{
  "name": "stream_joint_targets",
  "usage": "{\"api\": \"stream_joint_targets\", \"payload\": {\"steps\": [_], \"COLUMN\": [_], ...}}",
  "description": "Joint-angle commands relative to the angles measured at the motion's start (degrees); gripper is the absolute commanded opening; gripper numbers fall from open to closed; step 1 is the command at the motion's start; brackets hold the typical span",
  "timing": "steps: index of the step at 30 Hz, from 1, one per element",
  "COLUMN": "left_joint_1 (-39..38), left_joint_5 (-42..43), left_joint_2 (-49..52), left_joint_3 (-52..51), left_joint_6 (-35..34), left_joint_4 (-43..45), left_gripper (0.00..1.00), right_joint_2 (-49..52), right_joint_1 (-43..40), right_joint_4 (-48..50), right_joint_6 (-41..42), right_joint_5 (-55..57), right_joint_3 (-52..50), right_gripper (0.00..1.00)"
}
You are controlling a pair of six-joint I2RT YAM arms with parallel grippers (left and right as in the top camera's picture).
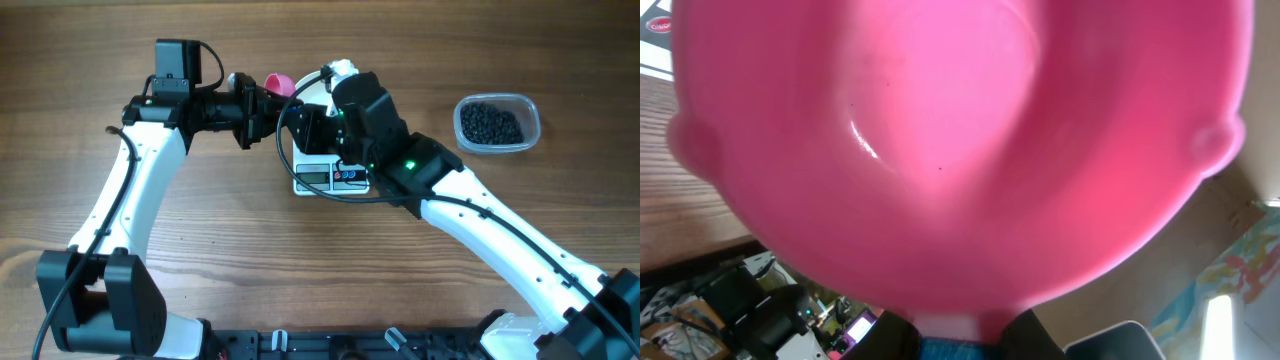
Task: Scoop item into bowl and weigh 150g on scale
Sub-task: 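Grasp the blue handle with the right gripper, release with left, then carry the scoop with the right gripper into the bean tub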
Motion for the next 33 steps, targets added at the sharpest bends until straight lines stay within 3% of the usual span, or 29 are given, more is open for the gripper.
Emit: {"api": "stream_joint_targets", "payload": {"steps": [1, 10, 16, 21, 24, 25, 26, 27, 28, 29, 30, 33], "left_joint_1": [-0.11, -0.04, -0.04, -0.04, -0.04, -0.04, -0.04, -0.07, -0.07, -0.07, -0.07, -0.04], "left_joint_5": [1.29, -1.29, -2.58, -2.58, -2.58, -2.58, -2.54, -2.25, -0.81, 0.72, 2.23, 1.88], "left_joint_2": [-1.44, -1.44, -1.42, -1.42, -1.42, -1.42, -1.44, -1.44, -1.44, -1.44, -1.57, -2.21], "left_joint_3": [-0.11, -0.11, -0.11, -0.11, -0.11, -0.11, -0.11, -0.11, -0.11, -0.11, -0.11, -0.11], "left_joint_6": [-0.28, -0.31, -0.33, -0.31, 0.33, 3.1, 6.27, 10.49, 15.69, 19.61, 23.3, 27.06], "left_joint_4": [1.16, 2.19, 2.16, 2.16, 2.21, 2.73, 3.82, 5.14, 6.75, 7.91, 9.53, 12.7], "left_gripper": [0.17, 0.19, 0.19, 0.19, 0.21, 0.39, 0.66, 0.82, 0.92, 0.98, 1.0, 1.0], "right_joint_2": [0.59, 0.59, 0.59, 0.55, 0.55, 0.55, 0.55, 0.55, 0.55, 0.57, 0.61, 0.61], "right_joint_1": [0.07, 0.07, 0.07, 0.07, -0.44, -1.29, -2.23, -3.3, -5.01, -6.93, -10.4, -16.7], "right_joint_4": [0.7, 0.39, 0.26, -0.96, -0.02, -1.62, -3.32, -5.55, -9.66, -15.04, -24.04, -36.76], "right_joint_6": [0.22, 0.2, 0.17, 0.17, -6.45, -7.78, -8.52, -10.25, -11.93, -13.81, -16.74, -22.56], "right_joint_5": [1.38, 1.4, 1.9, 3.76, 3.74, 2.21, 1.18, -0.28, -2.05, -3.34, -4.04, -4.15], "right_joint_3": [0.5, 0.5, 0.5, 0.5, 0.66, 1.49, 2.64, 4.33, 7.26, 10.88, 16.87, 25.18], "right_gripper": [0.31, 0.24, 0.04, 0.04, 0.04, 0.04, 0.04, 0.04, 0.04, 0.04, 0.04, 0.04]}}
